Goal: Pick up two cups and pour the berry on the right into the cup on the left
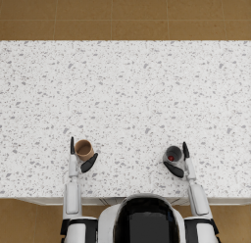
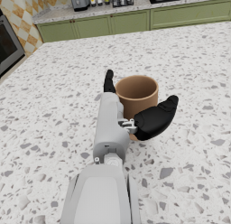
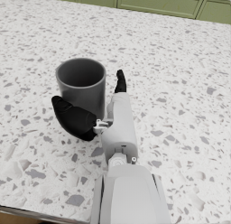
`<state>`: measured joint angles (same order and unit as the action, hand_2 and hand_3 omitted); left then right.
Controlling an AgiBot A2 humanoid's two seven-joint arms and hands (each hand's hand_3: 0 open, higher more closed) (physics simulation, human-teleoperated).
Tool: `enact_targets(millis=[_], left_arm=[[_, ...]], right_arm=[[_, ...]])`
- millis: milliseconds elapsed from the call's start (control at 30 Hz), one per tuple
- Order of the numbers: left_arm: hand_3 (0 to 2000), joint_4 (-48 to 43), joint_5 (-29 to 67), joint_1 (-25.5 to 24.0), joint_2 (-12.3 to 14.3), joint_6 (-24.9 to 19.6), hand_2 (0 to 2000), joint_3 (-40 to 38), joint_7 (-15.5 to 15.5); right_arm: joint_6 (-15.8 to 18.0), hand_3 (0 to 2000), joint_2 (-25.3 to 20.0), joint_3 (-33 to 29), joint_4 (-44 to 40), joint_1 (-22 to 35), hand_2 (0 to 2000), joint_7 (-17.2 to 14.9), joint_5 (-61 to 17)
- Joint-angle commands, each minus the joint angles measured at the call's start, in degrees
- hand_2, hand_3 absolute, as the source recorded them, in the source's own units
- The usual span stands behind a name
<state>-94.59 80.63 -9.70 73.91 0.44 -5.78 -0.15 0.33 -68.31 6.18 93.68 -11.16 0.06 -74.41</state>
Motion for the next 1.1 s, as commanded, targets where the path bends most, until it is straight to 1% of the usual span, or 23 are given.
enact_targets(millis=[33,100,233,333,400,433,467,533,667,767,867,967,1033,1100], left_arm=[[0,3.5,0.0,1.8,0.1,-0.1,0,1.6,0.0],[0,5.7,0.0,2.9,0.3,-0.2,0,1.9,0.1],[0,6.3,0.0,2.7,0.7,-0.3,0,2.2,0.1],[0,8.9,0.0,4.1,1.0,-0.3,0,2.1,0.1],[0,9.3,0.0,4.4,1.1,-0.4,0,2.1,0.1],[327,9.5,0.0,4.8,1.2,-0.2,1361,2.1,0.0],[653,8.6,0.0,4.5,1.2,-0.4,2000,1.8,0.0],[1280,8.4,0.0,4.5,1.3,-1.4,2000,2.4,0.1],[1280,8.5,0.0,5.8,1.6,-1.0,2000,4.6,-0.1],[1280,2.7,0.0,4.8,1.8,-1.5,2000,5.6,-0.1],[1280,-4.7,0.0,4.3,2.0,-1.9,2000,8.1,-0.1],[1280,-8.7,0.0,5.8,2.8,-2.1,2000,12.0,-0.1],[1280,-9.6,0.0,7.5,3.9,-2.2,2000,14.5,-0.1],[1280,-9.5,0.0,9.9,5.5,-2.3,2000,15.7,-0.1]], right_arm=[[0.1,0,-0.7,0.5,-2.3,1.8,0,0.1,0.0],[-0.1,0,-0.8,0.8,-2.2,1.8,0,0.1,0.0],[0.1,0,-1.3,1.5,-3.2,2.5,0,0.2,0.0],[0.2,0,-1.4,1.2,-2.2,2.7,0,0.2,0.0],[0.1,0,-1.6,2.4,-2.6,3.0,0,0.2,0.0],[-0.1,327,-1.4,1.8,-1.9,2.2,1361,0.2,0.0],[0.3,653,-1.5,1.4,-1.7,2.4,2000,0.2,0.0],[1.8,1280,-1.6,1.4,-1.9,2.6,2000,0.1,0.0],[2.0,1280,-2.3,0.7,-3.2,3.7,2000,0.5,0.0],[2.2,1280,-2.2,0.7,2.7,2.5,2000,0.4,0.0],[2.6,1280,-2.8,-1.3,8.9,2.9,2000,0.3,0.0],[3.1,1280,-4.4,-0.2,13.2,6.5,2000,0.2,0.0],[3.3,1280,-6.4,0.3,13.7,10.5,2000,0.1,0.0],[3.5,1280,-7.8,0.2,13.2,13.5,2000,0.1,0.0]])
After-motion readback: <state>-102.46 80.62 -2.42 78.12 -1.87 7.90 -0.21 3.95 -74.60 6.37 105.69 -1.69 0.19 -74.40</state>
